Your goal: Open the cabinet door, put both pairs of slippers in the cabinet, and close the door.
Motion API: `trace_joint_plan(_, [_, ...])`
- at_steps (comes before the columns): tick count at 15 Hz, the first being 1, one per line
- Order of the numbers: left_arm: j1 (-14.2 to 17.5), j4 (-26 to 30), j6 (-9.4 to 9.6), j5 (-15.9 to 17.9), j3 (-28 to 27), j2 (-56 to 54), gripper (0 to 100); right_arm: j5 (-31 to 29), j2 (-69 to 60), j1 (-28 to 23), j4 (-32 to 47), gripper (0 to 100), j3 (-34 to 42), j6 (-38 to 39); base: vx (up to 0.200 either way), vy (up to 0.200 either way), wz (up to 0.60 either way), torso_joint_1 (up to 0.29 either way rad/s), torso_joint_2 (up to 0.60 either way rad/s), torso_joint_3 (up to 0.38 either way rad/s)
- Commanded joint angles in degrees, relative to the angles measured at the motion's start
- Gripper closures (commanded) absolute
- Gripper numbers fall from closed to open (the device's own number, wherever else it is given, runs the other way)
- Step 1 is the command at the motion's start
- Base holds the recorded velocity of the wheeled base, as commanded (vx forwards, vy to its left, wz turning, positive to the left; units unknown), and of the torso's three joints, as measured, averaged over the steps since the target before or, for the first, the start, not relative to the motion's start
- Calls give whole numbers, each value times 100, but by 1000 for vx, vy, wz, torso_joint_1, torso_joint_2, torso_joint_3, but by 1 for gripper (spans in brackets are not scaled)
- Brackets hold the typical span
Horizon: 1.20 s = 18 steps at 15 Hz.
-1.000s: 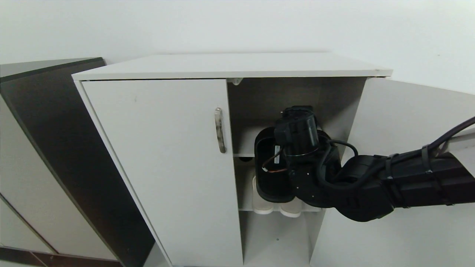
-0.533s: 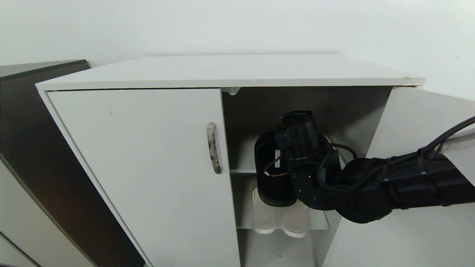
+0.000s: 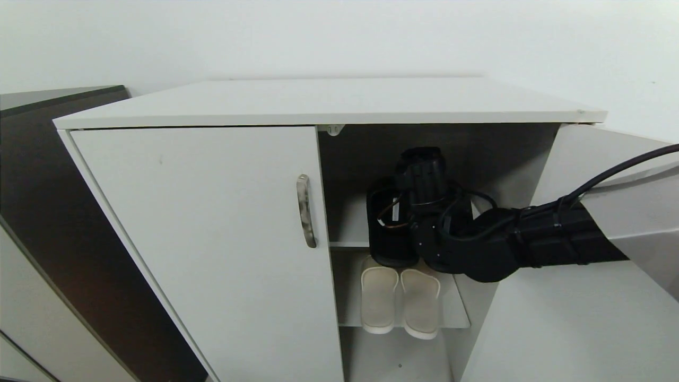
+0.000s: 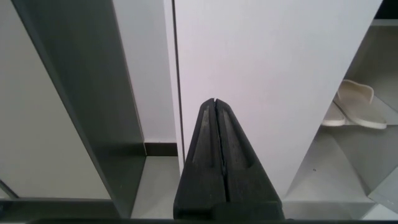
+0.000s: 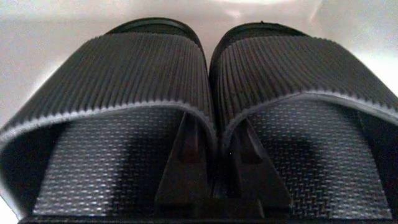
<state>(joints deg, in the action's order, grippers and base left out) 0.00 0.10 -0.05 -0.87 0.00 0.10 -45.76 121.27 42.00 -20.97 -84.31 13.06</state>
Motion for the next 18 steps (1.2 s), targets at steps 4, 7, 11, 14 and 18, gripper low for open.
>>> trace_joint_plan(4, [0,-1,-4,-1,0,-1,100,6,511,-201,524,100,-1061,-66,0,0,0,0,0,0])
trace_joint_plan(7, [0,-1,-4,-1,0,-1,100,94,573,-192,541,100,-1105,-84,0,0,0,0,0,0])
trace_joint_plan(11, [0,-1,-4,-1,0,-1,100,94,599,-192,541,100,-1114,-84,0,0,0,0,0,0])
trace_joint_plan(14, [0,-1,-4,-1,0,-1,100,94,635,-201,550,0,-1131,-75,0,0,0,0,0,0])
trace_joint_plan(18, [0,-1,-4,-1,0,-1,100,85,380,-95,550,0,-762,-75,0,0,0,0,0,0])
